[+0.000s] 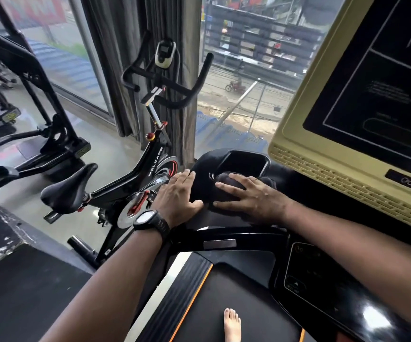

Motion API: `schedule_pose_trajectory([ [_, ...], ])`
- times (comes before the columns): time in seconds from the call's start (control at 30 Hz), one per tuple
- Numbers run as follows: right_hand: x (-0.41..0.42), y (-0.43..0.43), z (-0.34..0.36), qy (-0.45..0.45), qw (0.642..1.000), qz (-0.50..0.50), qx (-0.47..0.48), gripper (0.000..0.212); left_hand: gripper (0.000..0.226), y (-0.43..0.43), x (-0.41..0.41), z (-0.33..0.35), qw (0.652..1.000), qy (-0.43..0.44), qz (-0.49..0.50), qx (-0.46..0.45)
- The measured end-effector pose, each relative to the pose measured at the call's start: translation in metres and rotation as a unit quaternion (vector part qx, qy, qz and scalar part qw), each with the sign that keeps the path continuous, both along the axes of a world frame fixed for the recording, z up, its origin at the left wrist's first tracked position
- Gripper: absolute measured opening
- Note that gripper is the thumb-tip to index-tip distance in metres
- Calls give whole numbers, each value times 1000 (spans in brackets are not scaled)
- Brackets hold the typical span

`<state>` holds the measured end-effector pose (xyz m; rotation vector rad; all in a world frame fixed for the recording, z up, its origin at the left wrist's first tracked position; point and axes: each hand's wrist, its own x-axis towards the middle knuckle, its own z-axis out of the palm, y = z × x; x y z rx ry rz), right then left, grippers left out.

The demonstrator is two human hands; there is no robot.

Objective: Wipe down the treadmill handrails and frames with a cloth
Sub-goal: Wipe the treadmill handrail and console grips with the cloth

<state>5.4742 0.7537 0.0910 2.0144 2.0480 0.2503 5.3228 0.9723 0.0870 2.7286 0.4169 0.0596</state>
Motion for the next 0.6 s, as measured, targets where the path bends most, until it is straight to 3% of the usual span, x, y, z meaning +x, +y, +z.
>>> schedule_pose_trajectory([
  [0.23,-16,36,-1,64,997,-29,14,70,90,1,1,0,1000,-10,3,-26],
  [0.33,-12,34,3,144,978,-147,38,79,91,2,0,2,1000,1,-5,-11],
  [0.5,-31,49,13,224,891,-371,134,69,92,-1,1,0,999,22,-16,34],
  [0.6,-34,83,22,313,781,-499,207,56,91,-1,3,-3,998,31,-3,52],
])
